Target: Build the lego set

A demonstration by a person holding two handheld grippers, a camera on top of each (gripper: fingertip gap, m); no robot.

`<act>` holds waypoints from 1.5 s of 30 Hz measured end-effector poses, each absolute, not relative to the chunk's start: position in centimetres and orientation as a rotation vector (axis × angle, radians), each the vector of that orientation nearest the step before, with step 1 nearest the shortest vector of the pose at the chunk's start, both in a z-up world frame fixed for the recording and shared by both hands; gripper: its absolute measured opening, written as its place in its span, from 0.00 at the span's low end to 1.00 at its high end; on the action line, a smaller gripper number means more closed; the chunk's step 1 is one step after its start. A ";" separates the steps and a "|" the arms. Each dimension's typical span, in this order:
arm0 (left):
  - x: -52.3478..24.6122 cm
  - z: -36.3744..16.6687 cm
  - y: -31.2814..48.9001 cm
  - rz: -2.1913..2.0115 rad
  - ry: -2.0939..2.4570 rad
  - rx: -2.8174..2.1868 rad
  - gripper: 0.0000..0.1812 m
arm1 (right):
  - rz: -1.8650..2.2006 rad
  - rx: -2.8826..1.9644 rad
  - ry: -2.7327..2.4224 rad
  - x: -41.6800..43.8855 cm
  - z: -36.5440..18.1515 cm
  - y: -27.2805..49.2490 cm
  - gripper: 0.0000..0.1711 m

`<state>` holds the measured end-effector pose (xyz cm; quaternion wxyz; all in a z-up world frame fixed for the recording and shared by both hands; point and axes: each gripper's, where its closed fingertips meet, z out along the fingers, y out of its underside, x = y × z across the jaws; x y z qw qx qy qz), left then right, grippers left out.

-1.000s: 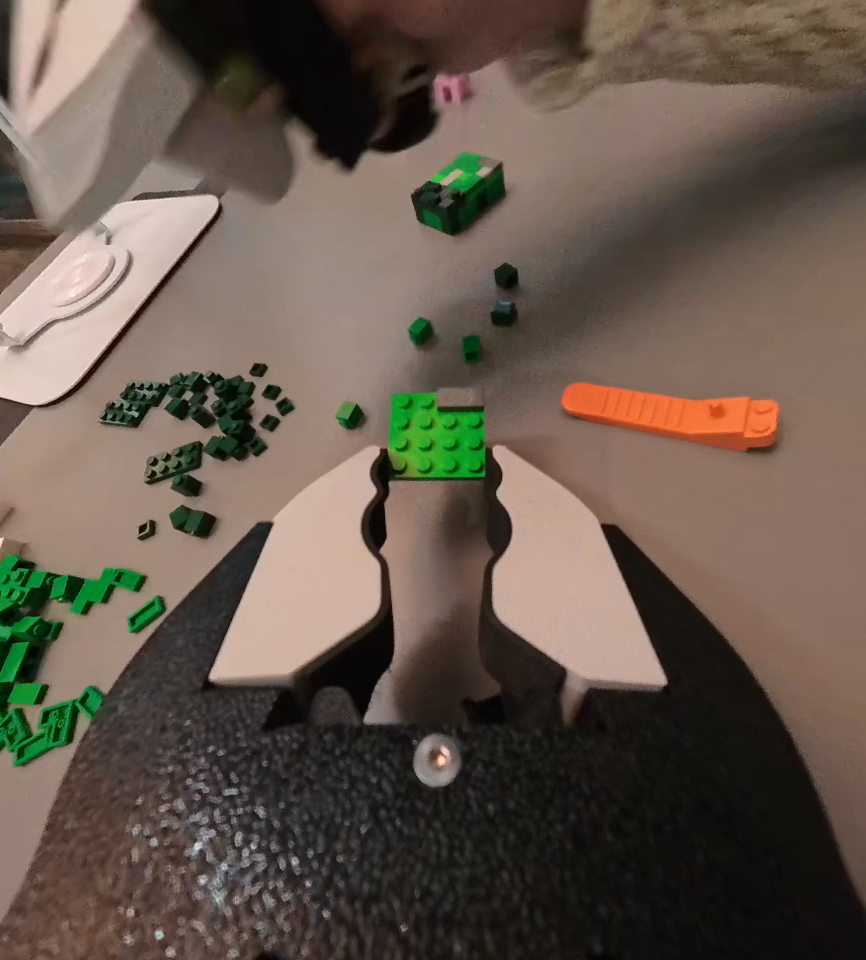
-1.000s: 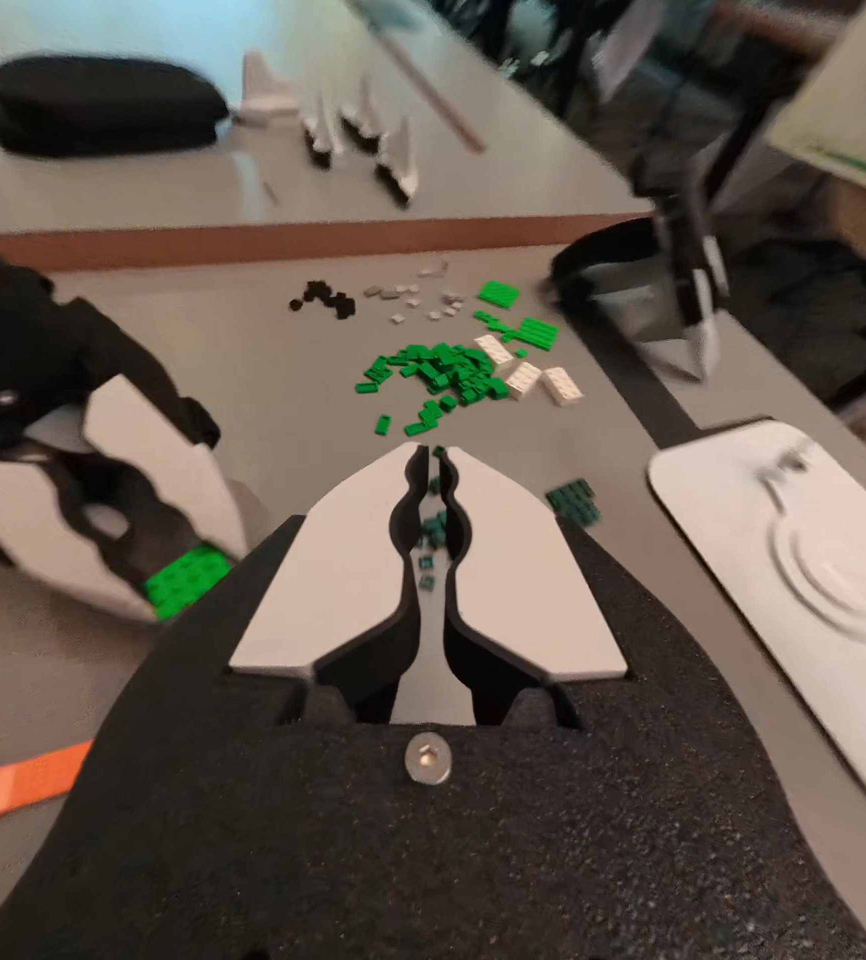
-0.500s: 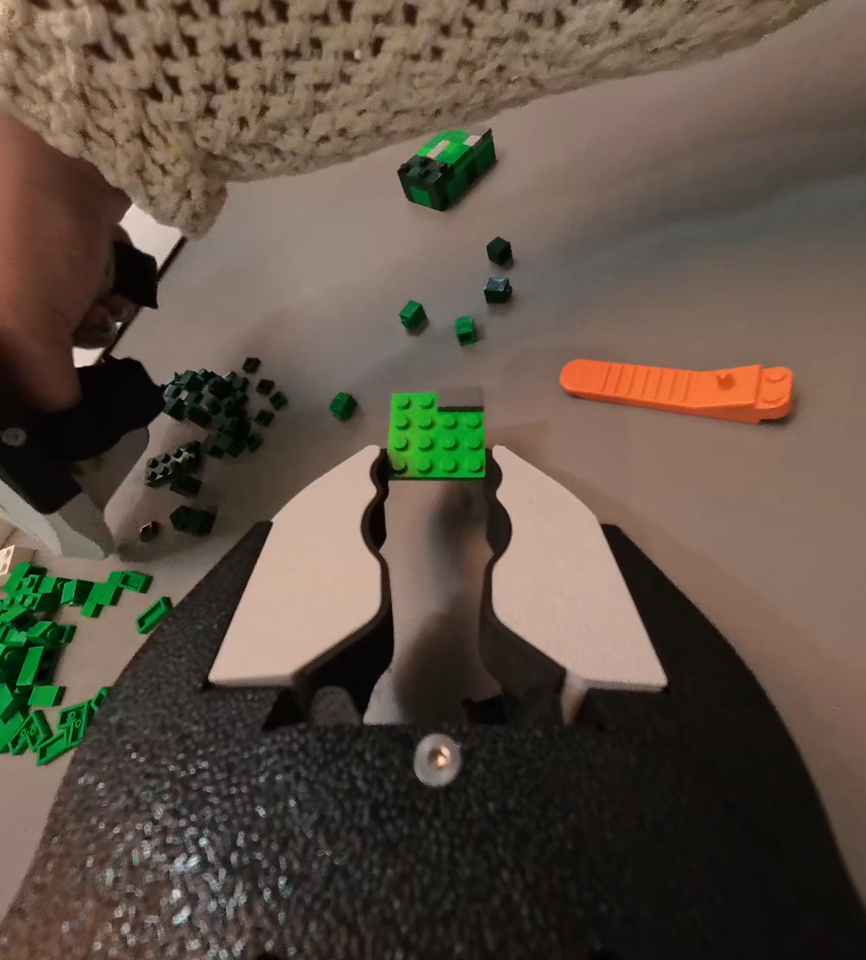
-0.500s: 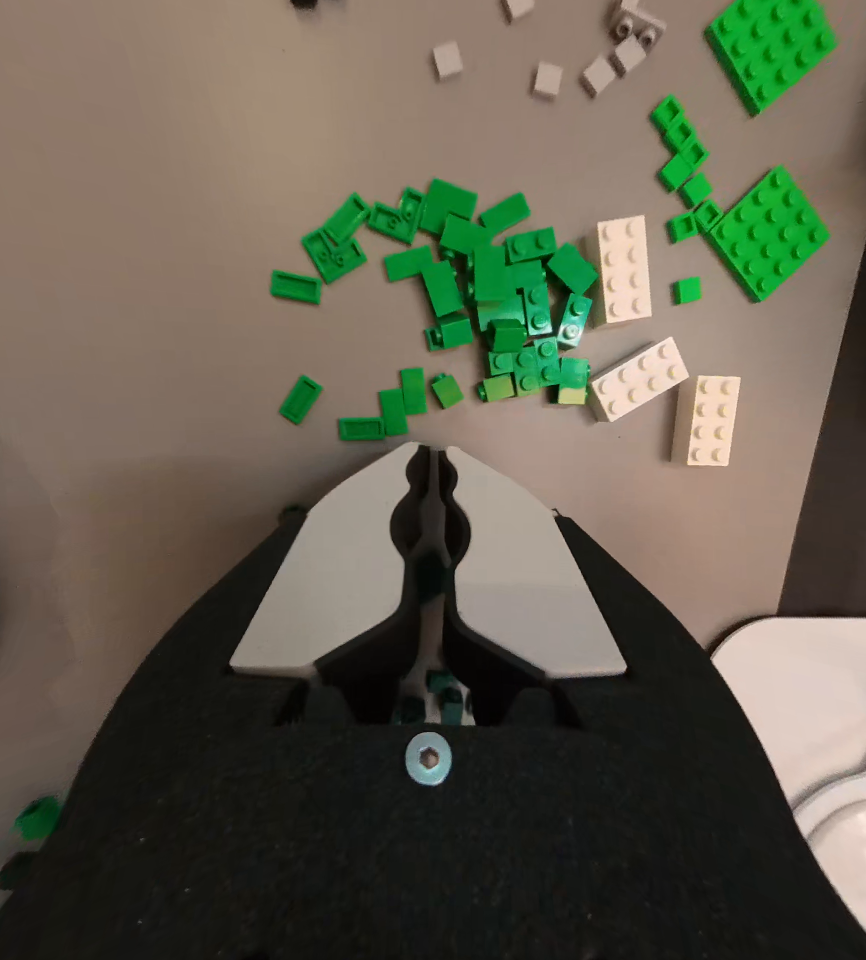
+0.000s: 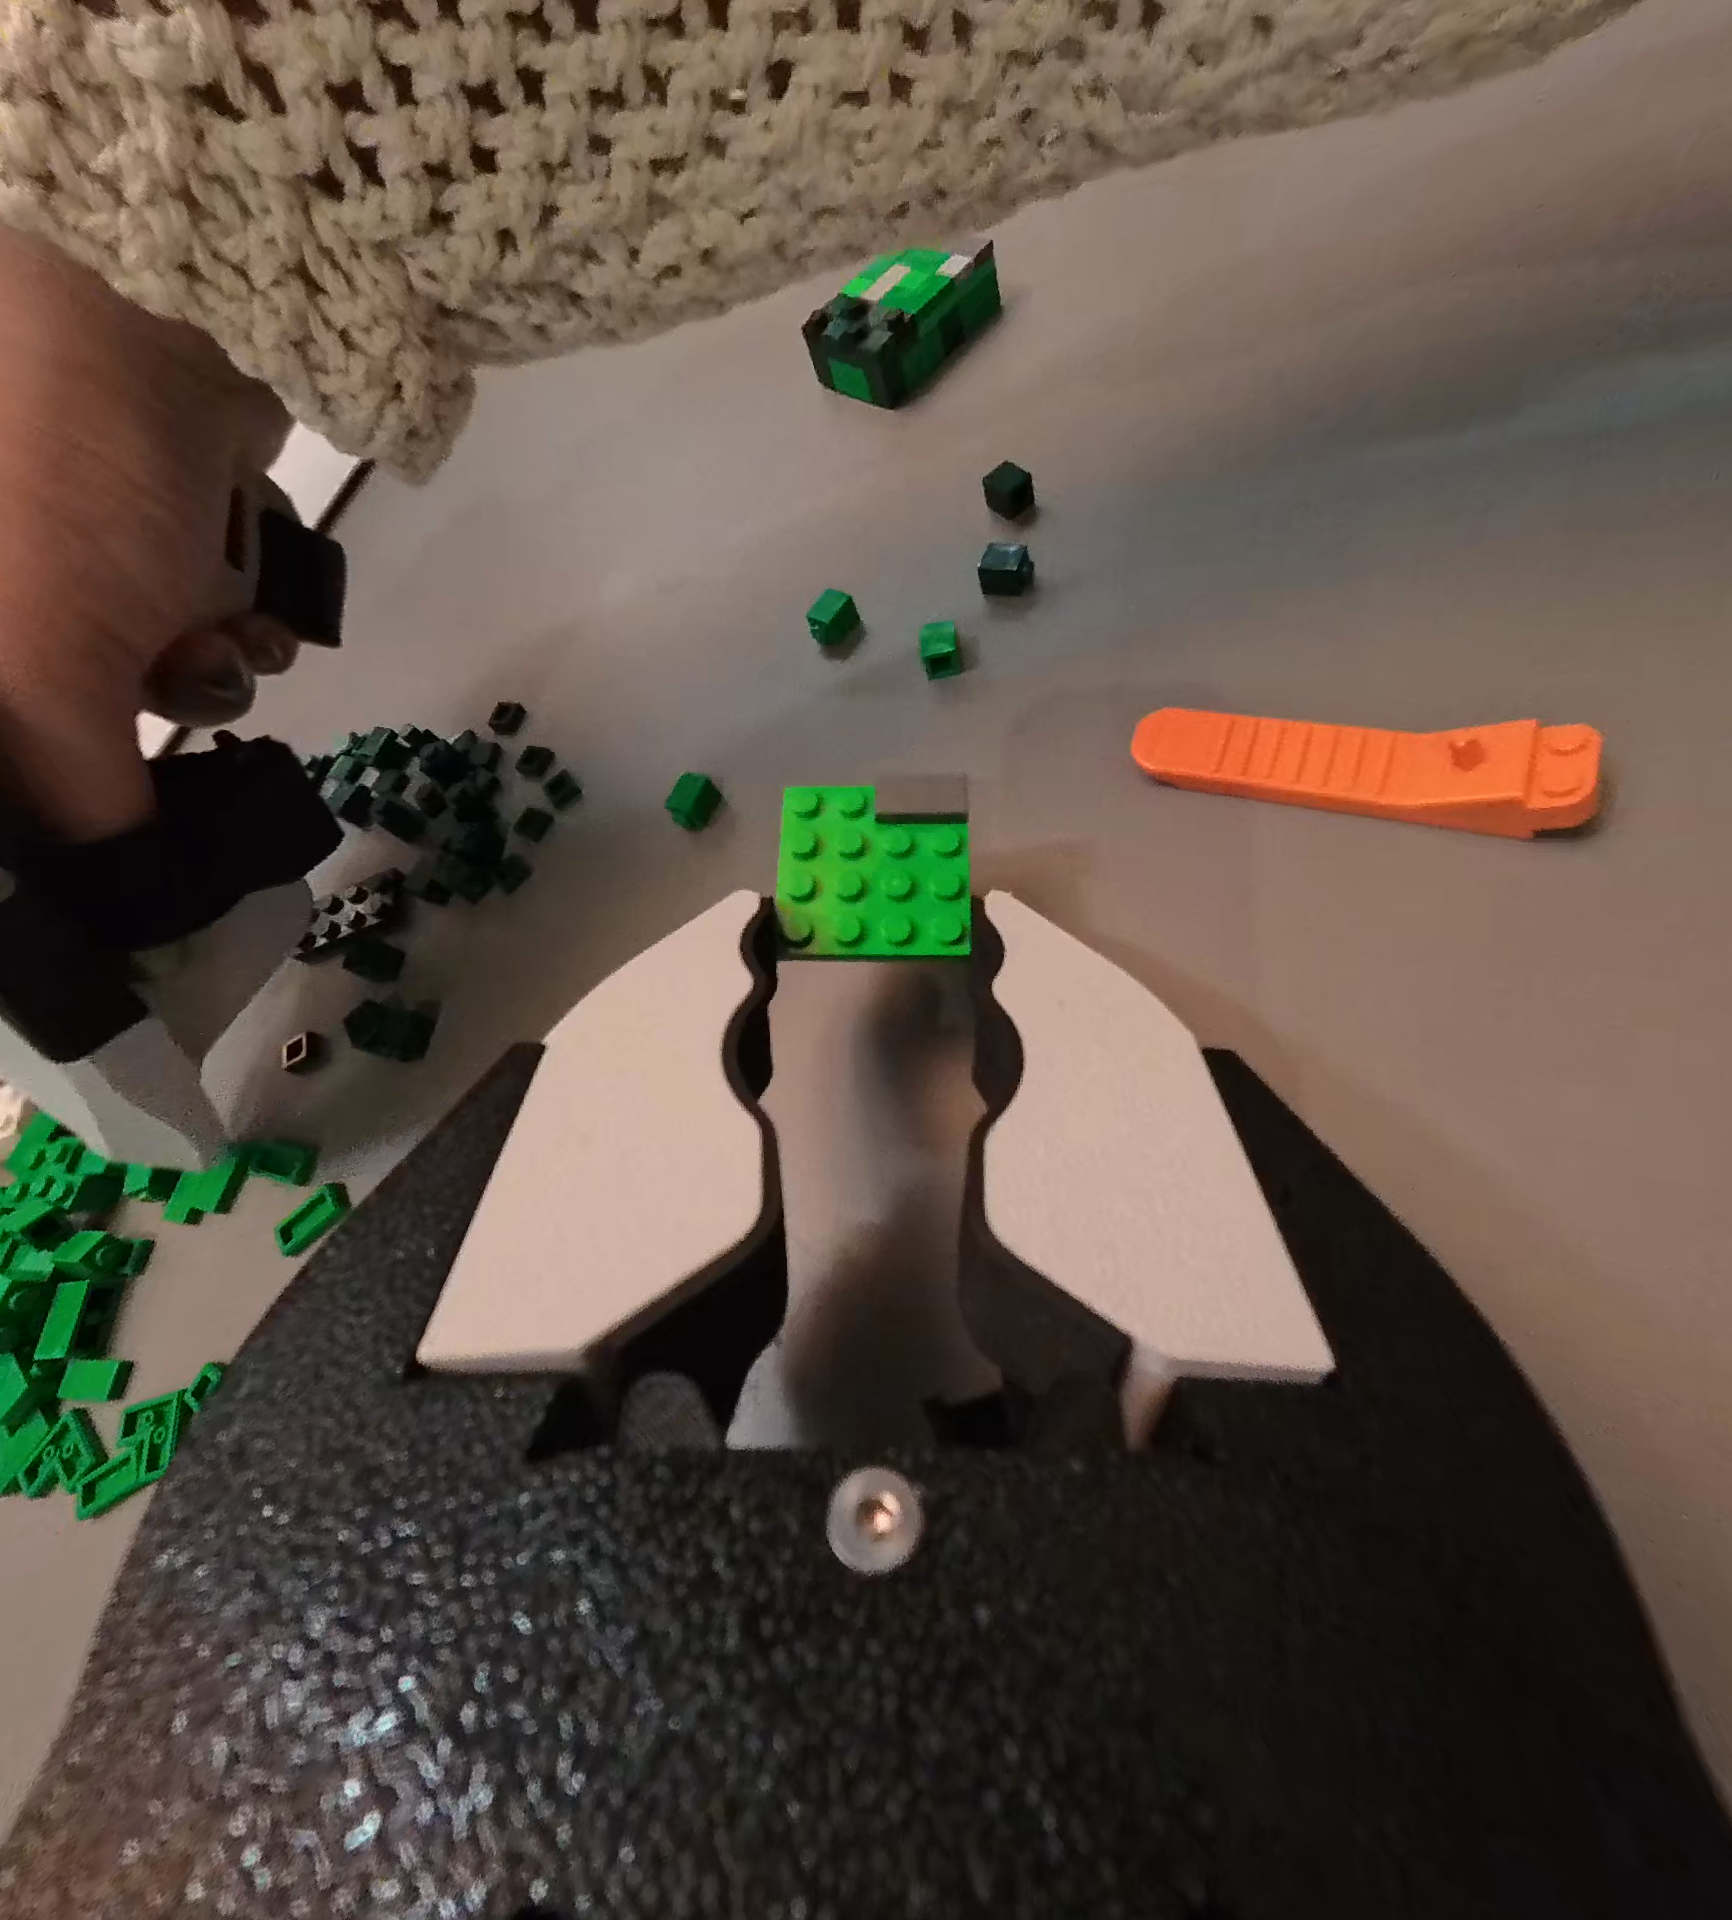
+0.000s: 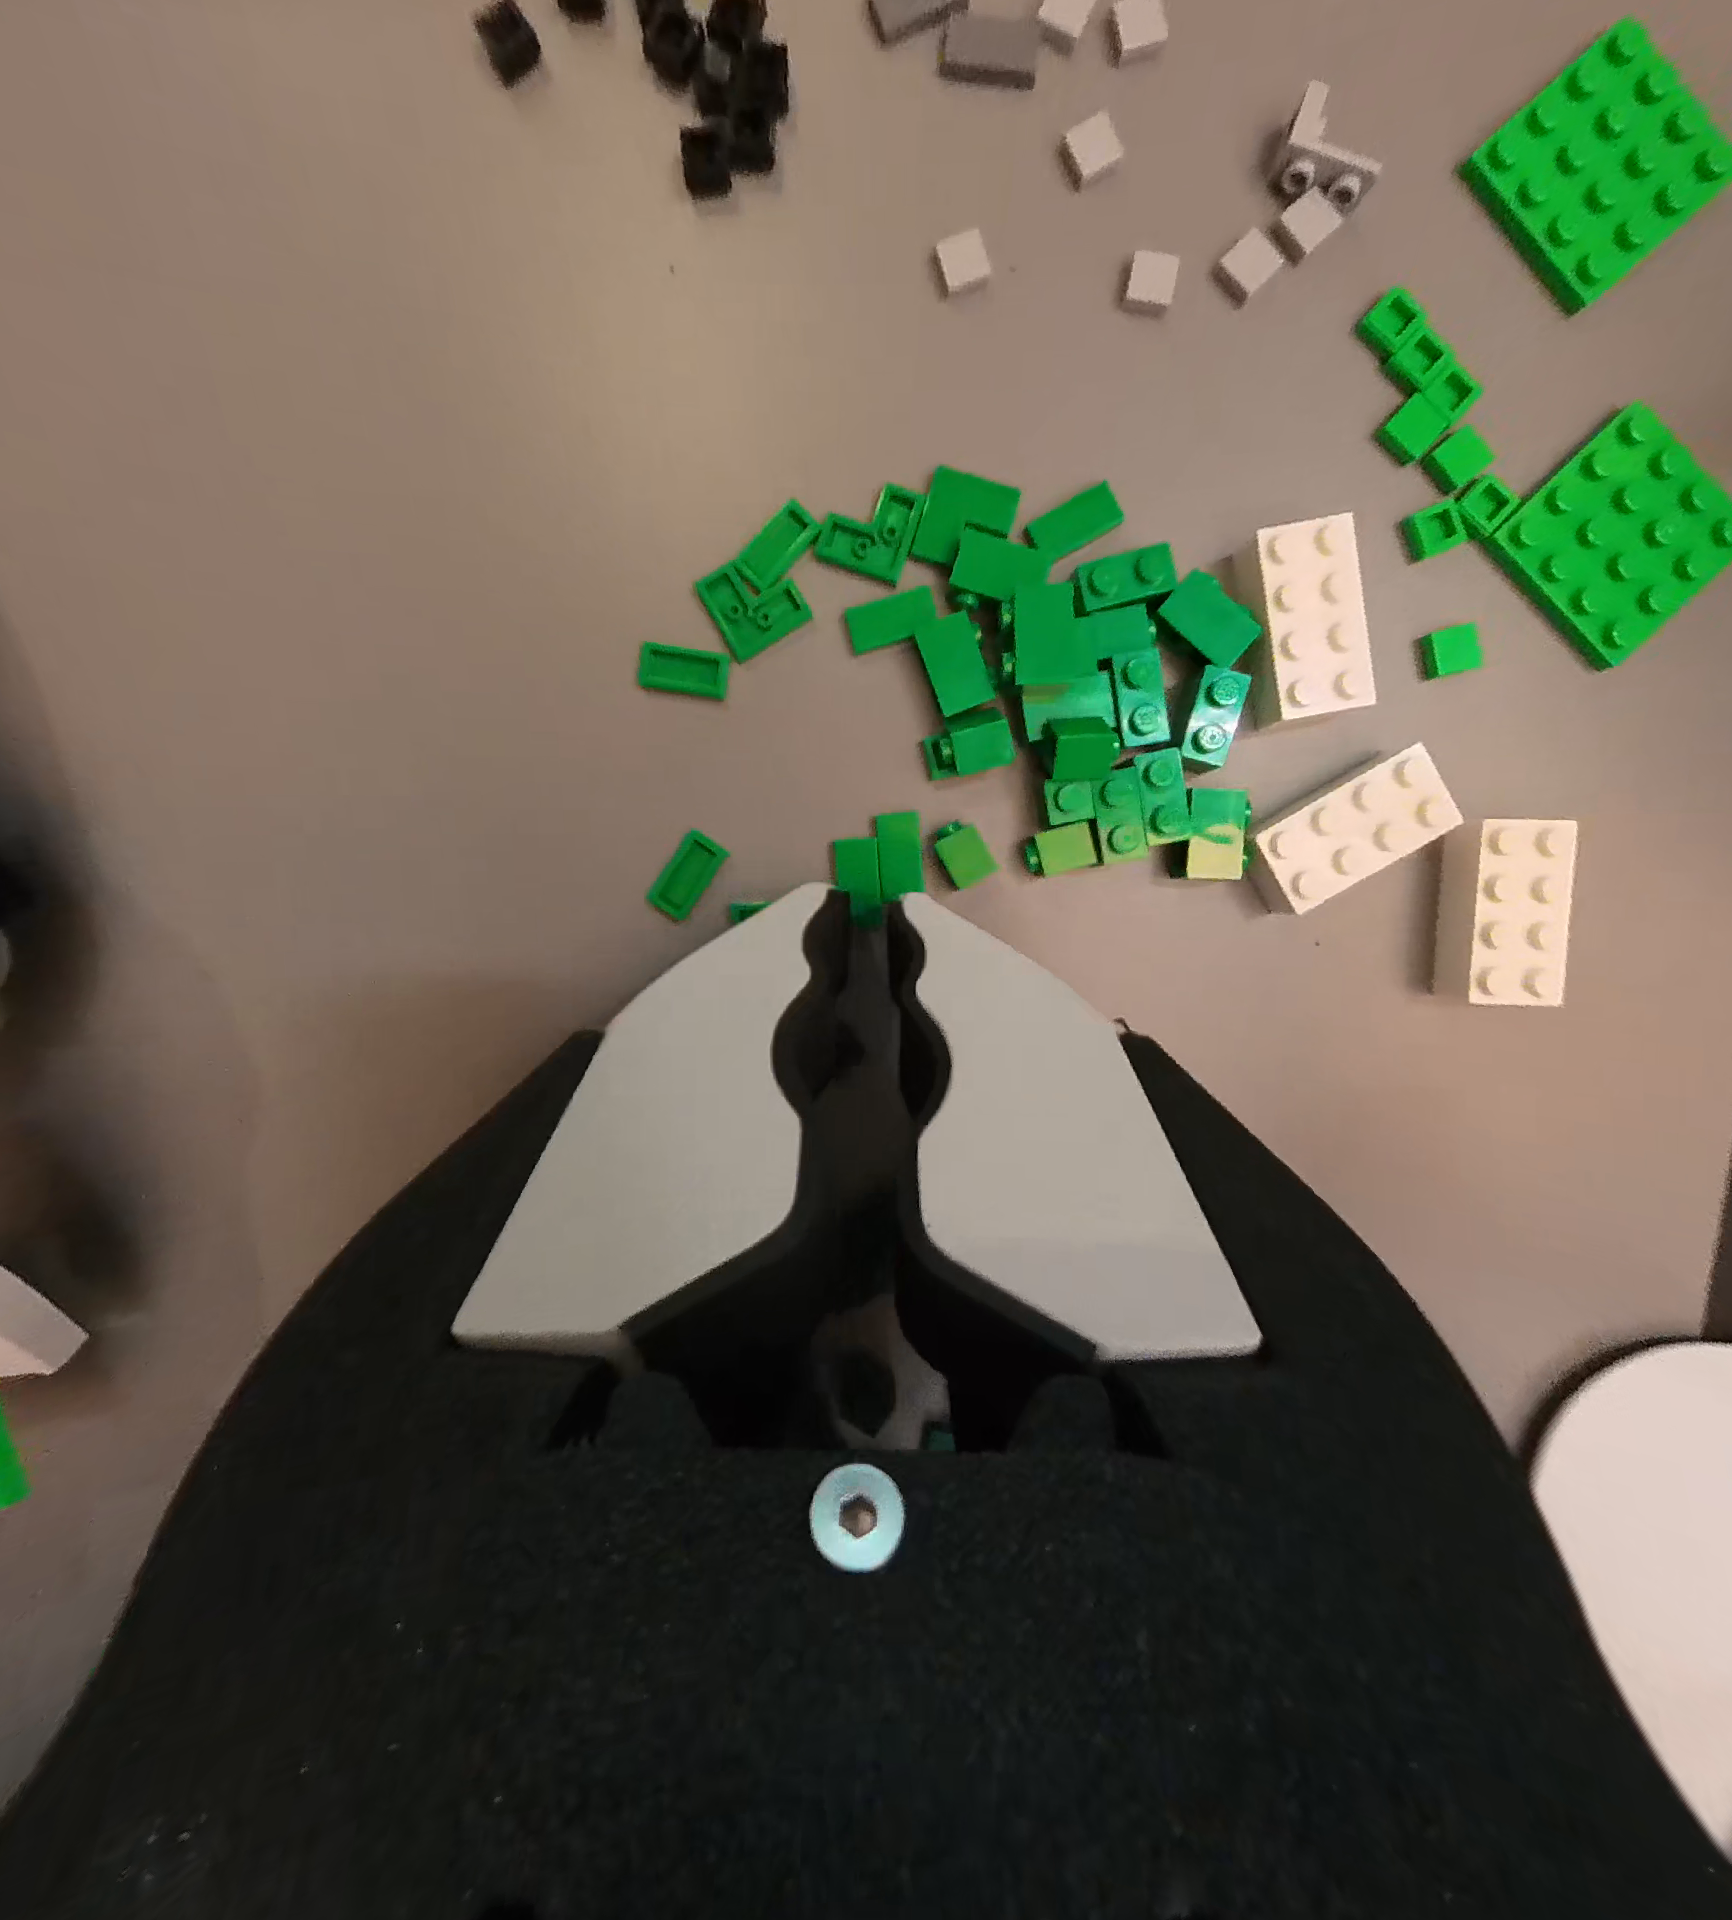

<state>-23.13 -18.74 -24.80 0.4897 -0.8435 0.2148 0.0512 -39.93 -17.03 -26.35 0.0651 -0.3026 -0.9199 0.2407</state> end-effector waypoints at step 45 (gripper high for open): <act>-23.0 -25.5 -18.8 0.148 0.571 -2.083 0.19 | 0.720 -1.042 -2.764 -39.2 -26.5 -17.4 0.13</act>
